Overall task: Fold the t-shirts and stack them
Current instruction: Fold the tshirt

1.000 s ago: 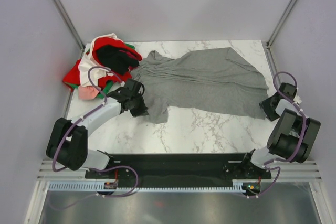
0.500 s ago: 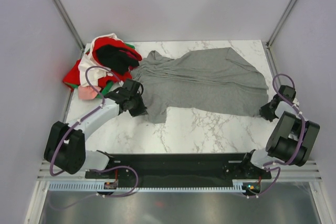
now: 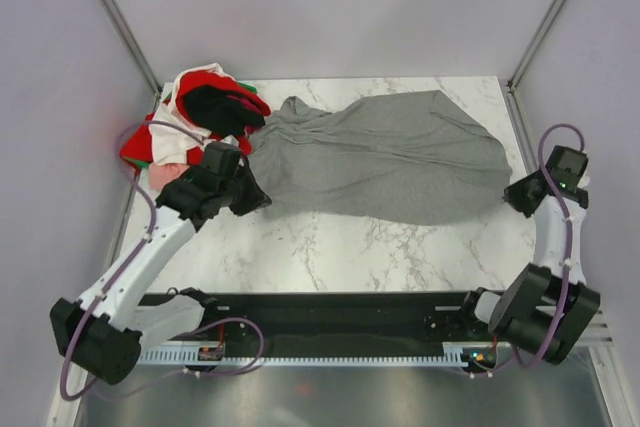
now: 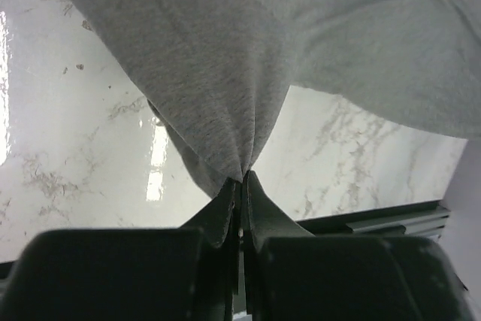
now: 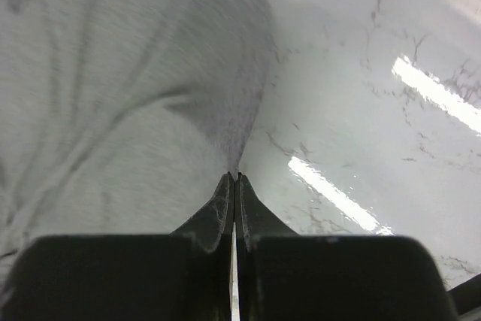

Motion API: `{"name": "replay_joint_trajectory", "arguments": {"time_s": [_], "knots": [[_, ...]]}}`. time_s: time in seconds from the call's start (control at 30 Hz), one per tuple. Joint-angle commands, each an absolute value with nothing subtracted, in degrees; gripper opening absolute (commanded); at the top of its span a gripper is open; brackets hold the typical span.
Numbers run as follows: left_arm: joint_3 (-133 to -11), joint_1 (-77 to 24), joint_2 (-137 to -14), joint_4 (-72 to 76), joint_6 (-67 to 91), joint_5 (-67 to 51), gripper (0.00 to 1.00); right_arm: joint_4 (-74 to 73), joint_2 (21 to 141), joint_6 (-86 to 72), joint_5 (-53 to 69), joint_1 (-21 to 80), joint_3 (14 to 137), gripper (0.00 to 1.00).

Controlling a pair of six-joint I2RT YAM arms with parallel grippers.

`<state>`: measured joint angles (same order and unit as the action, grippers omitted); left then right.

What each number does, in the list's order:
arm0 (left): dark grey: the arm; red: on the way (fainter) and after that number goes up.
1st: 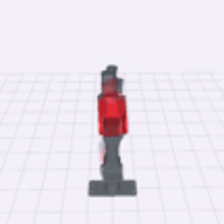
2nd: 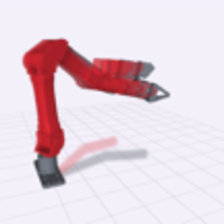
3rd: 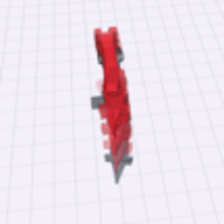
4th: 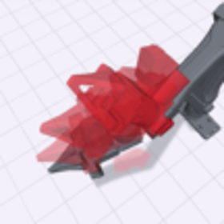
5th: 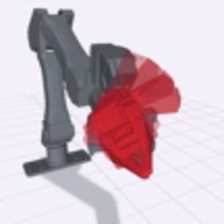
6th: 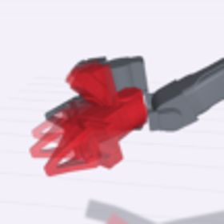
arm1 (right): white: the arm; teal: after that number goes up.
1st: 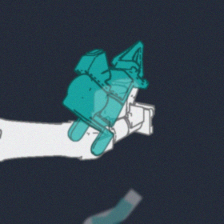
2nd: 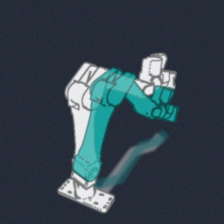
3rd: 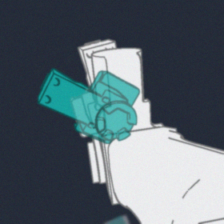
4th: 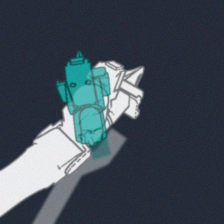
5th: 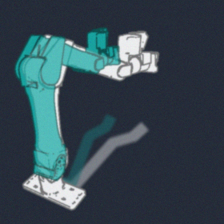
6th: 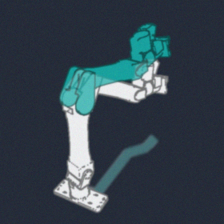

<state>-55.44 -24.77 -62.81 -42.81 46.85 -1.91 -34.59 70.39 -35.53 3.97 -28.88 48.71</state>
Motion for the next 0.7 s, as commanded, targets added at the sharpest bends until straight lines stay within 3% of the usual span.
{"name": "replay_joint_trajectory", "arguments": {"time_s": [0.0,0.2,0.47,0.67], "knots": [[-61.8,-24.6,-55.1,-53.6,49.9,-1.1,0.02,-43.8,62.8,-37.5,3.8,-30.8,56.5,0.0],[-67.1,-24.6,-49.9,-61.3,49.5,-0.4,0.02,-49.4,57.1,-38.1,0.7,-31.8,56.3,0.0],[-58.9,-24.6,-42.2,-64.8,51.9,-2.5,0.02,-52.6,53.0,-37.4,-10.4,-31.8,51.9,0.0],[-57.6,-24.6,-46.5,-65.0,46.5,-0.2,0.02,-50.4,54.7,-38.3,-9.2,-32.3,53.0,0.0]]}}
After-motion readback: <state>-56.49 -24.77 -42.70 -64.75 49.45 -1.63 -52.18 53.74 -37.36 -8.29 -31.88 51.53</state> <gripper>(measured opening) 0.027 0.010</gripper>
